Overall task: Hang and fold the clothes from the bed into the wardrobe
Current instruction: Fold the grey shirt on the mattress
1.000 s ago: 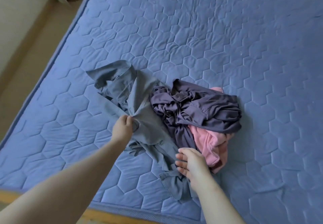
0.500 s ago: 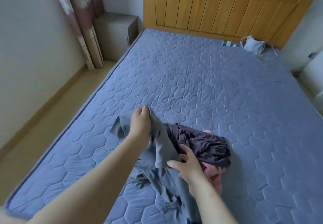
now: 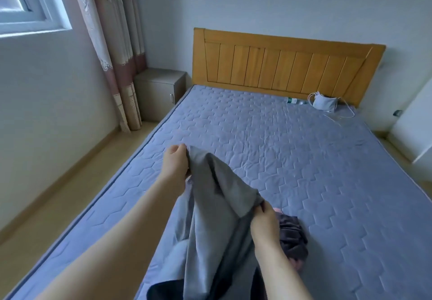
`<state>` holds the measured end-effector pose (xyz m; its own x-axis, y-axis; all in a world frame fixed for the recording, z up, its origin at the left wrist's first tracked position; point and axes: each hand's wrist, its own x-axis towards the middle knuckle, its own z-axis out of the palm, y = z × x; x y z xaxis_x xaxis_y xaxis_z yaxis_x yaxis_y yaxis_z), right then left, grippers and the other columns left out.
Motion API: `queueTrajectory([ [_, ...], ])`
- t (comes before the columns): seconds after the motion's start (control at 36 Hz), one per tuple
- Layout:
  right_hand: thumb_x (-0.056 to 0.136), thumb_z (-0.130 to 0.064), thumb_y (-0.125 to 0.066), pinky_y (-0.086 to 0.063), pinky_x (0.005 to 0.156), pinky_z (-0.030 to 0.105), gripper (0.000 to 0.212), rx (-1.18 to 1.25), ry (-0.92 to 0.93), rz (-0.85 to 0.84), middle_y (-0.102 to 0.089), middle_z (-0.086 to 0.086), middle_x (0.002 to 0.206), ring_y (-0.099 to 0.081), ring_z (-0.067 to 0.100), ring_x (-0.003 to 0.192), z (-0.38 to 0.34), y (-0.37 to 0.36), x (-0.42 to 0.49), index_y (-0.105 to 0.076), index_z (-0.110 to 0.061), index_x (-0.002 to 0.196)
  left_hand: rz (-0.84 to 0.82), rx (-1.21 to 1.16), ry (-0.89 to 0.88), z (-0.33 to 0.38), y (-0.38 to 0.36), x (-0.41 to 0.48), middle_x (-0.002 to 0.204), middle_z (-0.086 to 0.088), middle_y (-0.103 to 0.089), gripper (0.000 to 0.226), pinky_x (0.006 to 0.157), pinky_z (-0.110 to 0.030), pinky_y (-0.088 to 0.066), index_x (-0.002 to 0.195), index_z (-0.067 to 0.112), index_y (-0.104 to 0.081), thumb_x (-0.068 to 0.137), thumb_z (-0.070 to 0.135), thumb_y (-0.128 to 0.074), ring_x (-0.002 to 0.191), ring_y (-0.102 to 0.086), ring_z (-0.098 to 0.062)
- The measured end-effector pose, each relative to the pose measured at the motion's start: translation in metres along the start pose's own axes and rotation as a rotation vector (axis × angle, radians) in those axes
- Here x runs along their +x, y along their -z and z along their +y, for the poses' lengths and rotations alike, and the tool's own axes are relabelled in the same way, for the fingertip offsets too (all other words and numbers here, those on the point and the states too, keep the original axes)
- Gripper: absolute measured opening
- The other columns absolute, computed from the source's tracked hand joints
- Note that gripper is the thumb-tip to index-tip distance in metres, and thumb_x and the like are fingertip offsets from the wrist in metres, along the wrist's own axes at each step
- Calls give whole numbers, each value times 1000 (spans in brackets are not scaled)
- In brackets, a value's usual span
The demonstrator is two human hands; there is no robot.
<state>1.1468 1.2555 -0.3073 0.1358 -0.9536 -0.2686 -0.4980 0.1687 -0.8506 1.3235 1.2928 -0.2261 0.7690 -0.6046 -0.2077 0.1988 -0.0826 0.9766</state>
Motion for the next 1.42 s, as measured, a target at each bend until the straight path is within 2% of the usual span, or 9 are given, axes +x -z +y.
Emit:
queueTrajectory([
  [0.08,98,-19,-38,-38,88,34,30,161,-15,-17,-60,20,118,-50,22,96,4,-2,0,-60,-2,110,-14,191,71,-30,4,0,77,-8,-42,16,59,-28,-34,90,16,-46,100,24,-37,66,-43,-20],
  [0.17,99,-23,-41,-37,93,32,37,223,-72,-46,-58,17,125,-50,21,105,9,-7,-2,-59,3,119,-240,415,63,-58,6,-12,133,-9,-43,48,79,-30,-40,136,16,-38,93,25,-57,114,-49,-25],
  [0.33,100,-20,-40,-35,93,25,36,310,-120,-167,-55,11,118,-50,20,107,8,-17,-4,-52,1,127,-844,662,260,-101,13,-33,128,12,-43,51,89,-26,-42,125,30,-44,82,23,-71,114,-45,-8],
  [0.47,99,-23,-44,-40,93,27,34,338,-102,-197,-61,6,119,-55,19,109,8,-21,-2,-60,-1,119,-646,757,38,-115,11,-31,72,12,-54,20,57,-11,-37,75,27,-54,91,16,-57,63,-47,0],
  [0.78,98,-21,-45,-38,73,28,22,349,-42,-44,-60,4,87,-51,18,84,9,-11,7,-62,-9,89,-347,315,66,-63,24,0,49,4,-44,29,32,-12,-21,66,15,-46,92,5,-51,31,-31,-3],
  [0.97,88,-18,-61,-43,86,29,15,436,150,100,-58,1,103,-56,10,90,-1,-17,-1,-60,-23,102,-246,-86,254,-35,18,1,51,-2,-54,28,37,-15,-42,66,12,-48,95,11,-52,38,-52,-9],
  [1.17,76,-18,-76,-46,92,21,54,296,316,-481,-56,-12,119,-56,2,108,-10,-35,-23,-45,-37,116,-160,-435,579,-17,11,-4,73,-9,-52,26,34,-25,-47,76,1,-53,97,14,-47,34,-58,-16],
  [1.31,87,-12,-56,-46,76,27,12,130,236,-323,-68,9,92,-62,26,95,-7,-42,-18,-66,-12,94,-226,-472,495,-12,18,-7,78,-12,-57,18,43,-21,-52,85,1,-54,98,9,-44,54,-62,-18],
  [1.42,93,-7,-49,-48,78,27,24,432,99,-247,-68,-2,88,-61,18,89,-14,-32,-14,-64,-23,82,-256,-158,267,-24,34,-4,91,-9,-58,9,56,-26,-53,91,10,-54,97,10,-47,76,-58,-19],
])
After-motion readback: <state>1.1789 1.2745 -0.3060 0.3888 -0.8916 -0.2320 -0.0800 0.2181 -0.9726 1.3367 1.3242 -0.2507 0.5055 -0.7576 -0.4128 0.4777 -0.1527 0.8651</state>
